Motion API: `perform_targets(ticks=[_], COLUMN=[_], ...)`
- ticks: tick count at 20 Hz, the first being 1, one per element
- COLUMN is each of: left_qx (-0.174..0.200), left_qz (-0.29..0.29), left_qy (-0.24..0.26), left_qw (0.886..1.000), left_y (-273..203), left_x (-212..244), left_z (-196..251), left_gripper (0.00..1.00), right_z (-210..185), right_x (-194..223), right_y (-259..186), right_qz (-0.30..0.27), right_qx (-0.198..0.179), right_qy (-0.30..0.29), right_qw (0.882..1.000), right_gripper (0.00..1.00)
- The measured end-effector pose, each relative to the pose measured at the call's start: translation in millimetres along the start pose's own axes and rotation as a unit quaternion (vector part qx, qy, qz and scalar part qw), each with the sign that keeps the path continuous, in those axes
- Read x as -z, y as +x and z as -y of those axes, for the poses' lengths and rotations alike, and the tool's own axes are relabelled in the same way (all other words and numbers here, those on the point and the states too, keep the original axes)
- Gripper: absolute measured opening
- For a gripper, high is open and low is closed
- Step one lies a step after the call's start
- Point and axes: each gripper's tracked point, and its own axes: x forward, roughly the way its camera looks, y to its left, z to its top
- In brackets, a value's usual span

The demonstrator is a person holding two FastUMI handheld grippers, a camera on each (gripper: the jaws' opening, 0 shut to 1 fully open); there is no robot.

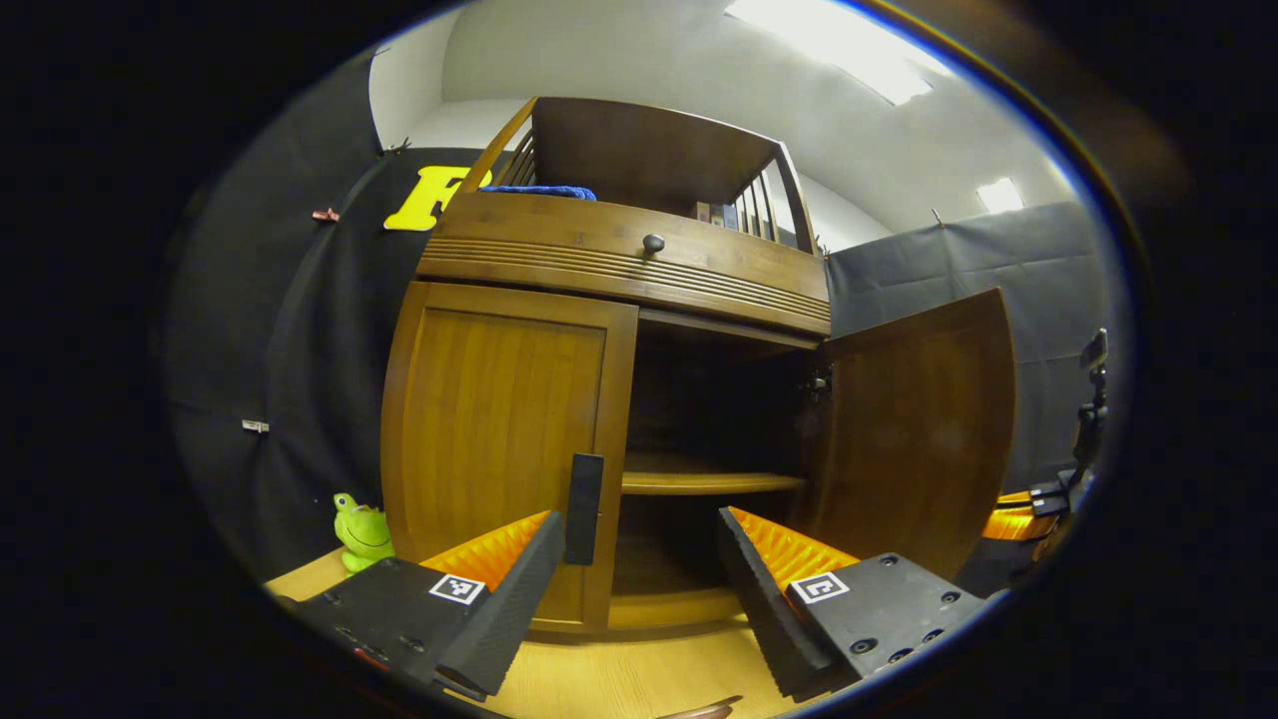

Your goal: Open the right door of the double-door shoe cabinet with the right hand, and open the left door with the left hand.

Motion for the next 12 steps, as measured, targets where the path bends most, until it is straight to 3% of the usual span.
perform_targets(ticks=[1,5,6,7,8,9,11,12], left_qx=[-0.009,-0.045,-0.044,-0.045,-0.044,-0.04,-0.041,-0.051], left_qz=[0.007,0.035,0.04,0.037,0.027,0.016,0.009,0.013], left_qy=[0.009,0.063,0.063,0.056,0.042,0.024,-0.006,-0.012], left_qw=[1.0,0.996,0.996,0.997,0.998,0.999,0.999,0.999], left_y=[8,46,55,64,70,79,91,94], left_x=[2,13,15,19,27,34,39,40], left_z=[-4,-19,-22,-25,-28,-30,-37,-44], left_gripper=[0.95,0.95,0.94,0.94,0.94,0.95,0.95,0.95], right_z=[5,19,24,28,32,28,30,32], right_x=[0,1,0,-2,-3,-4,-3,-4], right_y=[-1,-6,-9,-14,-18,-24,-31,-34], right_qz=[0.002,0.005,0.01,0.017,0.022,0.026,0.029,0.032], right_qx=[0.01,0.035,0.044,0.052,0.057,0.052,0.054,0.06], right_qy=[-0.002,-0.008,-0.012,-0.018,-0.022,-0.02,-0.017,-0.023], right_qw=[1.0,0.999,0.999,0.998,0.998,0.998,0.998,0.997], right_gripper=[0.24,0.19,0.09,0.18,0.09,0.08,0.13,0.24])
